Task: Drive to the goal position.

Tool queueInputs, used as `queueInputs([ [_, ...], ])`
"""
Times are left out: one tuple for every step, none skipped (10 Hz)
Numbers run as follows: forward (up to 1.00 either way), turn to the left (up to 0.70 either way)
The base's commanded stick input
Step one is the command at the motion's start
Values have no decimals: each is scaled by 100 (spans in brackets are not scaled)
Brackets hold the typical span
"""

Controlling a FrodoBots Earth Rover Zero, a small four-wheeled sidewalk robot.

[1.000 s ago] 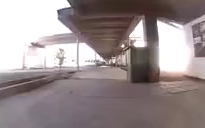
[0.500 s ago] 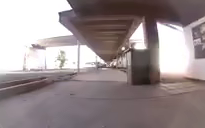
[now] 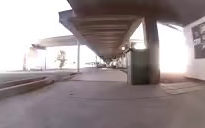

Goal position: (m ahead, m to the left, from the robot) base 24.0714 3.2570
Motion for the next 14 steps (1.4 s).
queueInputs([
  [30, 1],
  [16, 0],
  [2, 0],
  [94, 1],
  [93, 1],
  [93, 1],
  [94, 1],
  [94, 1],
  [94, 1],
  [94, 1],
  [94, 1],
  [94, 1],
  [94, 1],
  [94, 1],
])
